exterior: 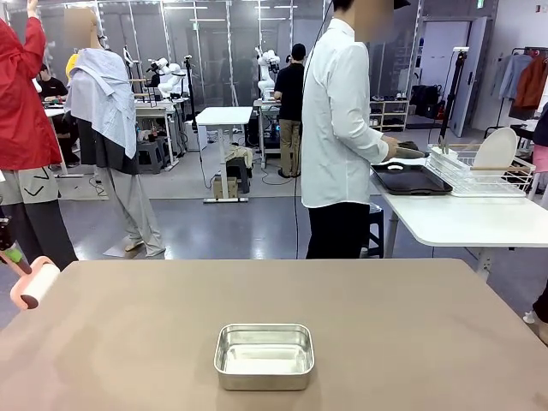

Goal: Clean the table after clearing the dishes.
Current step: Place the Lint Roller back on top of the Airtight Container.

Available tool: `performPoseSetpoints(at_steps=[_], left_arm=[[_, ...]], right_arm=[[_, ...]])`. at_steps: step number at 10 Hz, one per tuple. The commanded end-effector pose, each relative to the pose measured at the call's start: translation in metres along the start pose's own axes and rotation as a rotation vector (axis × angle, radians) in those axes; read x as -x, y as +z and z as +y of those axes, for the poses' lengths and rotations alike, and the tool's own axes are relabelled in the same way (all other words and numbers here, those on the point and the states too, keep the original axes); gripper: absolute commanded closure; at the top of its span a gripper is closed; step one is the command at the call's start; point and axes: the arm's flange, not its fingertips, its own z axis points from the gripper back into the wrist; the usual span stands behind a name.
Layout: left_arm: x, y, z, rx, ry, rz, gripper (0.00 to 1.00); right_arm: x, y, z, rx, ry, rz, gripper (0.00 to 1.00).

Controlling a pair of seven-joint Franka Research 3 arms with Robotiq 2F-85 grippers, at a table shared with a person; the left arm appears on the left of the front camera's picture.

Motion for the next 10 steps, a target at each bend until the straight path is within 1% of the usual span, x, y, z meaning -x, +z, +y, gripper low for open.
performPoseSetpoints(at_steps=[1,2,3,4,6,8,9,10], left_arm=[[-0.022,0.024,-0.053,0.032,-0.236,-0.072,0.78],[-0.032,0.048,-0.112,0.040,-0.481,-0.104,0.78],[-0.032,0.072,-0.176,0.071,-0.749,-0.120,0.78],[-0.018,0.079,-0.225,0.114,-0.961,-0.098,0.78],[0.019,0.071,-0.301,0.226,-1.293,-0.004,0.78],[0.064,0.053,-0.367,0.235,-1.575,0.077,0.78],[0.087,0.034,-0.398,0.209,-1.699,0.095,0.78],[0.098,0.016,-0.421,0.223,-1.761,0.113,0.78]], right_arm=[[0.002,0.002,0.003,-0.002,0.007,0.010,0.00],[0.002,0.002,0.003,-0.002,0.007,0.010,0.00],[0.002,0.002,0.003,-0.002,0.007,0.010,0.00],[0.002,0.002,0.003,-0.002,0.007,0.010,0.00],[0.002,0.002,0.003,-0.002,0.007,0.010,0.00],[0.002,0.002,0.003,-0.002,0.007,0.010,0.00],[0.002,0.002,0.003,-0.002,0.007,0.010,0.00],[0.002,0.002,0.003,-0.002,0.007,0.010,0.00]])
